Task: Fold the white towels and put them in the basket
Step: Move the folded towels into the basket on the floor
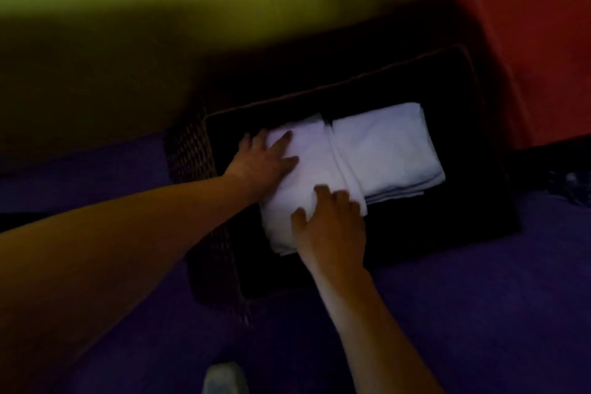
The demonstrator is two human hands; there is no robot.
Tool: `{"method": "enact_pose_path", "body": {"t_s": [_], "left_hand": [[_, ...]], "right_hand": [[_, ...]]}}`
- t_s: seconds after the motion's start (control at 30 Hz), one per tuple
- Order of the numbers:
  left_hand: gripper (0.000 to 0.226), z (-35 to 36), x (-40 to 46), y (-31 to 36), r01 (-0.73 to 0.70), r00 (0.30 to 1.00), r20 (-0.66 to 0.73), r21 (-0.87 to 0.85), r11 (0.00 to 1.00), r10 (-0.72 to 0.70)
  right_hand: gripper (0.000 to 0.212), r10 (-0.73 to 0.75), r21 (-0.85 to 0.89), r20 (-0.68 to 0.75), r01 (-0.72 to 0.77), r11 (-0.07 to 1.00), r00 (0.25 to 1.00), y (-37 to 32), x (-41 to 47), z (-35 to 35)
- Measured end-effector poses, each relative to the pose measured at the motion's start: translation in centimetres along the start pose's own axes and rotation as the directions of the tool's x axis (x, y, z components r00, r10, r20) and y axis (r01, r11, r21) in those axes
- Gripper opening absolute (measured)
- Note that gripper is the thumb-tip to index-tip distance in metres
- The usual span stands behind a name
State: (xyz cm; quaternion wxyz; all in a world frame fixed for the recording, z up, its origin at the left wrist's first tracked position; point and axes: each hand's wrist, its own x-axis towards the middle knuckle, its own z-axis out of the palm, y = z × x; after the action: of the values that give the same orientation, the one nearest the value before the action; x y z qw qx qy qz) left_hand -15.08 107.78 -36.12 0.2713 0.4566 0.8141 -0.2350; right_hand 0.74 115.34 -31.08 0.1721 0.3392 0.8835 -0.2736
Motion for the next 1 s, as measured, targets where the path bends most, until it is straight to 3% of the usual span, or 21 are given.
{"method": "enact_pose_path", "body": {"t_s": [0.07, 0.17, 0.3, 0.4, 0.47, 0.53, 0.6, 0.7, 0.87, 1.0], "left_hand": [[0.064, 0.3, -1.2, 0.4, 0.041, 0.998, -0.042, -0.073, 0.997, -0.044], [0.073, 1.3, -3.6, 2.0, 0.067, 0.992, -0.091, -0.255, 0.965, -0.093], [0.080, 4.1, -4.0, 5.0, 0.091, 0.994, -0.036, -0.286, 0.954, -0.105], [0.079, 5.8, -2.9, 5.4, 0.115, 0.993, 0.024, -0.272, 0.955, -0.113], [0.081, 5.9, -2.3, 5.7, 0.144, 0.990, 0.035, -0.318, 0.937, -0.140], [0.086, 5.9, -1.8, 6.1, 0.163, 0.987, 0.045, -0.355, 0.921, -0.157], [0.092, 5.9, -1.7, 6.1, 0.165, 0.986, 0.064, -0.366, 0.916, -0.152], [0.104, 6.2, -1.3, 5.1, 0.124, 0.992, 0.079, -0.416, 0.901, -0.100], [0.112, 7.6, -0.2, 4.6, 0.120, 0.993, 0.036, -0.448, 0.886, -0.117], [0.113, 8.0, 0.1, 4.5, 0.130, 0.991, 0.021, -0.450, 0.884, -0.135]], "right_hand": [[0.070, -0.060, -0.048, 0.011, 0.060, 0.997, 0.998, 0.9, 1.8, -0.5], [0.089, 0.049, -0.082, 0.261, -0.028, 0.996, 0.964, 0.5, 3.2, 0.8], [0.104, 0.035, -0.011, 0.468, -0.034, 0.999, 0.883, 0.4, 3.7, 3.6], [0.097, -0.053, -0.158, 0.424, 0.131, 0.979, 0.904, 2.4, 4.6, 3.0], [0.080, -0.207, -0.295, 0.205, 0.262, 0.919, 0.957, 3.7, 5.3, 2.0], [0.075, -0.322, -0.347, 0.013, 0.306, 0.887, 0.947, 4.9, 6.2, 1.0], [0.081, -0.314, -0.382, 0.052, 0.309, 0.871, 0.948, 6.3, 7.7, 0.3], [0.092, -0.195, -0.453, 0.237, 0.286, 0.845, 0.952, 8.4, 10.5, -0.4], [0.097, -0.229, -0.411, 0.226, 0.306, 0.859, 0.947, 10.9, 12.8, 0.0], [0.104, -0.231, -0.419, 0.309, 0.351, 0.837, 0.923, 11.7, 13.6, -0.7]]}}
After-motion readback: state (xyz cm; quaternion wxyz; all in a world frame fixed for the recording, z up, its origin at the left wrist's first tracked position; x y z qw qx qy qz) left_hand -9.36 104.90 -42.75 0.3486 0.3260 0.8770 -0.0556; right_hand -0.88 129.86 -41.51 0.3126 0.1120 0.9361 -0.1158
